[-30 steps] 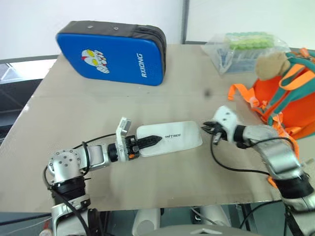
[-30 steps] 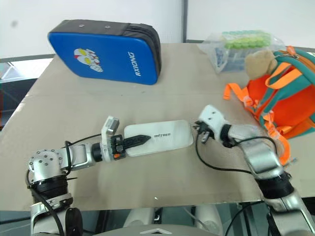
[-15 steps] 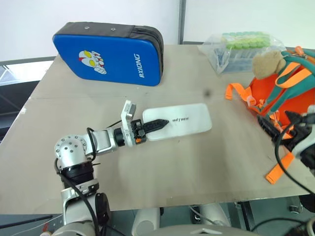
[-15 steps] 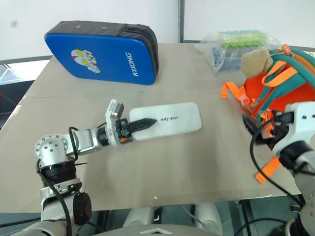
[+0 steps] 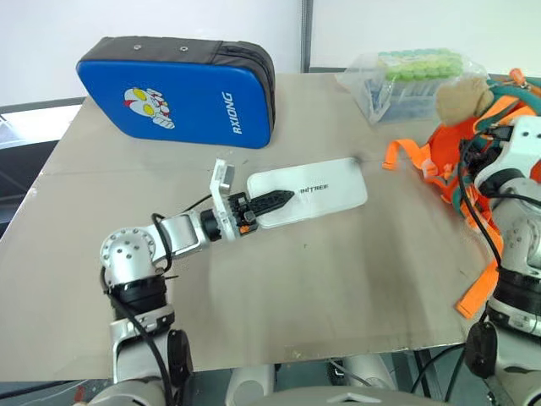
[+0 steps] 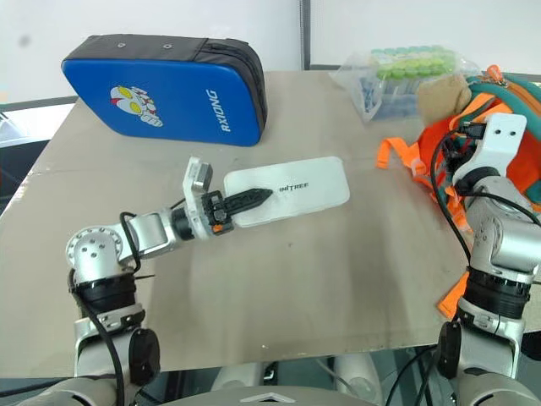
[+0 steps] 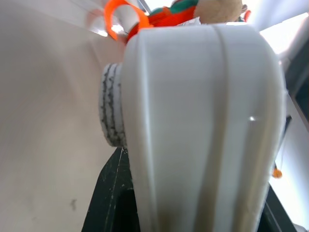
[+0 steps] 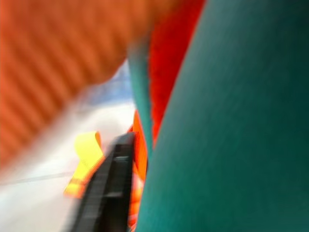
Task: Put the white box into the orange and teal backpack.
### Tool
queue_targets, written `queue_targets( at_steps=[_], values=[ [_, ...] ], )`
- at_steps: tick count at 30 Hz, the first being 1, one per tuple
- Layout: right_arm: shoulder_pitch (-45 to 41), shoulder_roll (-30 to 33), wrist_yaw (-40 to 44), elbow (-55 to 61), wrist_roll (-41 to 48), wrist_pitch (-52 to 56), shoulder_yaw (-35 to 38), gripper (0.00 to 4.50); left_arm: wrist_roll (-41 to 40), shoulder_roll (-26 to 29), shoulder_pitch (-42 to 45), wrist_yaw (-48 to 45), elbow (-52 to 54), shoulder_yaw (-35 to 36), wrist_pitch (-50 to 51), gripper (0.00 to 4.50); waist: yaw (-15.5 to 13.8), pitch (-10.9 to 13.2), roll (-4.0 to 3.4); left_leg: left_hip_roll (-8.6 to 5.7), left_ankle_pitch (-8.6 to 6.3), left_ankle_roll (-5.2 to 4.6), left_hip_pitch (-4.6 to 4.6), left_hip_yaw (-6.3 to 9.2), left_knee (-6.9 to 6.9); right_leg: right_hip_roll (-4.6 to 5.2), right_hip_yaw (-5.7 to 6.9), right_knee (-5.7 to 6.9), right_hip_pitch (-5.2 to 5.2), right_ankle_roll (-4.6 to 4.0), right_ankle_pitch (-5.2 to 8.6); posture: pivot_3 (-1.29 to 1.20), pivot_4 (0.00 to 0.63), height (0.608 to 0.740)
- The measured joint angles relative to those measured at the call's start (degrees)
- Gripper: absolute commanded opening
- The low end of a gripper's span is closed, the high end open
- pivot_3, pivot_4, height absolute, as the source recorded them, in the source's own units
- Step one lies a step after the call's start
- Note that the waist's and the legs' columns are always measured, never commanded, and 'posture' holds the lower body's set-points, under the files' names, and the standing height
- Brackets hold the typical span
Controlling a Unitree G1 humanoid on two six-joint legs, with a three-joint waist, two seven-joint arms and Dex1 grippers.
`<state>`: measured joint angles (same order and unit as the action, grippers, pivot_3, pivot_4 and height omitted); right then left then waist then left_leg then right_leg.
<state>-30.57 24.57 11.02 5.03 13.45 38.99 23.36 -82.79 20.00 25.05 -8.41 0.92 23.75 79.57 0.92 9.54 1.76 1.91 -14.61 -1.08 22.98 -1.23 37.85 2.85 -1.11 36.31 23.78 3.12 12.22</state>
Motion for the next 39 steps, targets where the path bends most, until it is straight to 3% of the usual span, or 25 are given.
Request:
queue_targets(
  at_steps=[1,8,13,18,22,25,28,32,39],
  values=[
    [-0.2,0.3,1.3,-1.0,0.2,-1.3,-0.5,0.04,0.0,-0.1,-1.0,0.3,0.6,0.4,-1.2,0.97,0.0,0.0,0.00,0.02,0.00,0.00,0.00,0.00,0.00,-0.01,0.01,-0.02,0.00,0.00,0.00,0.00,0.150,0.740],
    [-4.5,1.0,16.9,-1.1,12.0,-2.5,-4.3,0.01,2.4,-1.3,-2.7,0.9,5.1,1.5,-13.4,0.97,0.0,0.1,-0.12,0.02,0.00,0.00,-0.04,-0.01,-0.01,-0.04,-0.02,-0.01,-0.01,0.00,-0.01,0.00,0.150,0.740],
    [-5.9,1.4,27.2,7.6,30.2,10.0,-7.6,0.01,12.2,1.4,-5.8,-2.3,7.6,1.8,-24.2,0.97,0.1,0.1,-0.15,0.18,0.00,0.00,0.00,0.01,-0.12,-0.17,0.05,-0.05,0.05,-0.03,0.00,0.00,0.150,0.740],
    [-7.4,7.1,32.5,14.2,48.2,24.1,-9.6,0.01,14.8,9.8,-6.1,-9.8,9.3,4.1,-27.6,0.97,-0.3,0.2,-0.15,0.20,0.00,0.00,0.22,0.05,-0.26,-0.12,0.20,-0.37,0.14,-0.02,0.00,0.00,0.150,0.740],
    [-5.9,11.5,36.0,16.7,47.3,23.6,-14.1,0.01,18.0,19.4,-9.2,-18.2,11.3,5.7,-29.6,0.97,-0.2,0.2,-0.15,0.15,0.00,0.00,0.62,0.02,-0.25,-0.05,0.20,-0.43,0.51,0.00,-0.01,0.00,0.150,0.740],
    [-4.0,13.4,37.4,15.3,39.7,19.2,-20.3,0.01,17.3,22.1,-12.8,-23.7,15.4,8.3,-30.3,0.97,-0.3,0.2,-0.13,0.15,0.01,0.01,0.87,0.00,-0.16,-0.01,0.21,-0.40,0.73,0.02,-0.02,0.00,0.150,0.740],
    [-4.2,13.6,38.9,14.1,38.3,17.1,-21.2,0.01,13.0,25.0,-15.9,-28.5,19.5,11.5,-29.8,0.97,-0.2,0.2,-0.08,0.19,0.00,0.01,0.88,0.02,-0.12,-0.04,0.22,-0.38,0.74,0.02,-0.02,0.00,0.150,0.740],
    [-4.2,14.5,42.2,13.5,38.1,15.6,-21.2,0.01,13.6,30.0,-17.3,-34.3,23.2,13.3,-30.7,0.97,-0.5,0.2,-0.12,0.18,0.00,0.01,0.84,0.04,-0.11,-0.08,0.26,-0.34,0.73,0.01,-0.01,0.00,0.150,0.740],
    [-2.3,15.9,47.4,11.6,37.4,11.3,-20.0,0.01,28.8,31.3,-12.6,-41.9,23.1,2.3,-42.5,0.97,-0.7,0.2,-0.11,0.17,0.00,0.00,0.85,0.00,0.14,-0.11,0.21,-0.34,0.64,0.01,-0.04,0.00,0.150,0.740]
  ],
)
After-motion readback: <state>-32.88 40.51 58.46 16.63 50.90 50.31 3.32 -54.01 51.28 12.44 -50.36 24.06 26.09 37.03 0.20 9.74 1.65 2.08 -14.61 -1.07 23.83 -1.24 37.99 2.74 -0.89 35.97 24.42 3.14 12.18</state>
